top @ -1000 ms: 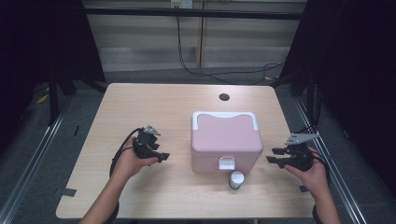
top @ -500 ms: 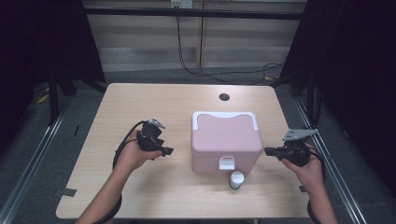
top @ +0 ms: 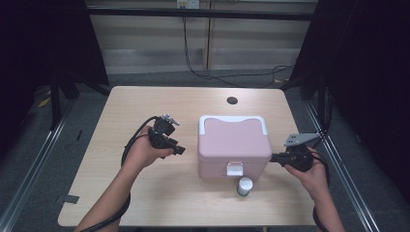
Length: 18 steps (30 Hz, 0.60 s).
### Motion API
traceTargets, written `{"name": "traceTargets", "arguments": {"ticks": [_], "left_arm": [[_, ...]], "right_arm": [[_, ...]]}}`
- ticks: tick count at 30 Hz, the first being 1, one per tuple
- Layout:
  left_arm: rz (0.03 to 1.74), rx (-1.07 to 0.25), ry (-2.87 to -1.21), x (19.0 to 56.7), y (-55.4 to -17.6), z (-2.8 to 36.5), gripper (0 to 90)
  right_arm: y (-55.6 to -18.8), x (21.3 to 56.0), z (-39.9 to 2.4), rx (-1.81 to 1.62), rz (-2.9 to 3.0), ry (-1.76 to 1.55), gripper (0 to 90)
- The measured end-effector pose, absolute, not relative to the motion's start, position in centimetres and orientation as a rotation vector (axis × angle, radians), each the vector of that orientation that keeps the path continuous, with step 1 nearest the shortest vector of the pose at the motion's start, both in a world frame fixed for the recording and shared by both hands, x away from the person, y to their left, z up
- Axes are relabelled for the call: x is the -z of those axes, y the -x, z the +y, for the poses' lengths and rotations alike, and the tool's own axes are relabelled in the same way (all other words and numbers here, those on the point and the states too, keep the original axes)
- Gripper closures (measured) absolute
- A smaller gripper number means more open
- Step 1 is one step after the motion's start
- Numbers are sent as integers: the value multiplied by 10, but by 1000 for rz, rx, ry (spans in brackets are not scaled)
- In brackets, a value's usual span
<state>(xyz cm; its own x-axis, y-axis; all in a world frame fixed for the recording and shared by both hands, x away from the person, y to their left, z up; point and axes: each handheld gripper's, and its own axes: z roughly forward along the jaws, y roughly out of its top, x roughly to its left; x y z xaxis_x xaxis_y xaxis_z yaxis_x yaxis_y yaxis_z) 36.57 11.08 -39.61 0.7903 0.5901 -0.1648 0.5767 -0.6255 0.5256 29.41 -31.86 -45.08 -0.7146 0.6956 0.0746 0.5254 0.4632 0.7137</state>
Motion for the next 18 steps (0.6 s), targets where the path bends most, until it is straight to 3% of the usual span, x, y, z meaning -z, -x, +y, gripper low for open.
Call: {"name": "traceTargets", "arguments": {"ticks": [4, 18], "left_arm": [[887, 25, -2389, 387, -368, 109, 661], [900, 65, -2311, 325, -375, 69, 651]], "right_arm": [[-296, 452, -314, -1103, 2498, -1040, 900], [-297, 454, -308, -1088, 2505, -1038, 900]]}}
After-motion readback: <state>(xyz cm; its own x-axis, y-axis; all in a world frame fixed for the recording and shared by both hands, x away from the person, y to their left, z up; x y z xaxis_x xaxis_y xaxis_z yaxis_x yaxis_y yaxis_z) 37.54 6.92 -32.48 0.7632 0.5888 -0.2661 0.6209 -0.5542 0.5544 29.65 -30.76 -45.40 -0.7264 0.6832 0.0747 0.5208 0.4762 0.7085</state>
